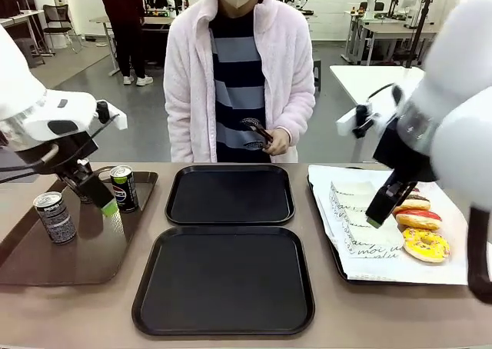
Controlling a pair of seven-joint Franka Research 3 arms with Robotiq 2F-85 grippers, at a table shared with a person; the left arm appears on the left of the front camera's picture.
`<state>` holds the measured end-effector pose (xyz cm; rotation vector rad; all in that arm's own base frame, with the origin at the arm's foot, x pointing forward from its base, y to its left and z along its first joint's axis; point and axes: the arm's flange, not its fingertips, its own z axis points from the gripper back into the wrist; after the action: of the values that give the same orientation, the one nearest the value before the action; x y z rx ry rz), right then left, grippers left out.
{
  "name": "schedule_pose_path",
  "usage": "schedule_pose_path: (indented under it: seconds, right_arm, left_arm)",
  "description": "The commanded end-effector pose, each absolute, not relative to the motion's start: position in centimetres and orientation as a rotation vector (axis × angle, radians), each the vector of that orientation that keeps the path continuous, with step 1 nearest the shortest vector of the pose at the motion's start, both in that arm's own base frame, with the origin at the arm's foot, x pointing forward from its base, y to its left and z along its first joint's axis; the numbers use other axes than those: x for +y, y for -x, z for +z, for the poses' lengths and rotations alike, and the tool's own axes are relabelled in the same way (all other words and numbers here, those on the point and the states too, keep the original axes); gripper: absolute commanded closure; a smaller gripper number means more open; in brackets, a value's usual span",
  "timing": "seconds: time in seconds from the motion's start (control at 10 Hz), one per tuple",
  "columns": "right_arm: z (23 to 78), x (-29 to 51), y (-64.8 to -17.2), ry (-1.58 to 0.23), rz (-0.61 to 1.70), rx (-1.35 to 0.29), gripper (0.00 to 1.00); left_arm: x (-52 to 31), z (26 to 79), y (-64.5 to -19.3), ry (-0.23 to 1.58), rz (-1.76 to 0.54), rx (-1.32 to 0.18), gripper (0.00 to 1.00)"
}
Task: Set up donuts and drinks on trays.
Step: Pick up one Pepsi coke and place it on the Flat Tray.
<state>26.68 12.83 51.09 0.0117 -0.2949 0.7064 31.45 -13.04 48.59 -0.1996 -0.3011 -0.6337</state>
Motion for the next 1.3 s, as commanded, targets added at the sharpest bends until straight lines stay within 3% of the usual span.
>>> schedule_pose_path:
  seconds: [0.0, 0.3, 0.5, 0.6, 0.8, 0.9, 1.0, 1.2]
  right_arm:
    - [48.9, 5.7, -26.2, -0.416, 0.537, -0.354, 0.0]
    - [45.8, -1.1, -23.6, -0.743, 0.48, -0.368, 0.0]
    - [42.7, -3.3, -21.8, -0.732, 0.769, -0.143, 0.0]
    - [41.2, -4.7, -21.2, -0.763, 0.837, -0.163, 0.0]
    - [39.5, -9.4, -20.3, -0.915, 0.645, -0.335, 0.0]
    - [38.9, -12.5, -20.1, -1.008, 0.34, -0.485, 0.0]
    - [38.8, -14.8, -20.0, -1.034, 0.187, -0.557, 0.0]
    - [38.4, -17.4, -20.7, -1.067, 0.091, -0.522, 0.0]
  left_arm:
    - [-8.8, 49.2, -32.8, 0.608, -0.46, -0.323, 0.0]
    - [-0.7, 49.0, -33.5, 1.034, -0.255, -0.335, 0.0]
    - [4.6, 48.4, -32.2, 1.154, -0.164, -0.393, 0.0]
    - [6.5, 48.6, -32.2, 1.19, -0.138, -0.414, 0.0]
    - [9.8, 47.9, -31.2, 1.242, -0.076, -0.455, 0.0]
    - [11.3, 47.6, -31.0, 1.255, -0.05, -0.47, 0.0]
    - [12.2, 47.3, -30.5, 1.265, -0.035, -0.475, 0.0]
    - [13.6, 46.5, -30.3, 1.272, -0.023, -0.448, 0.0]
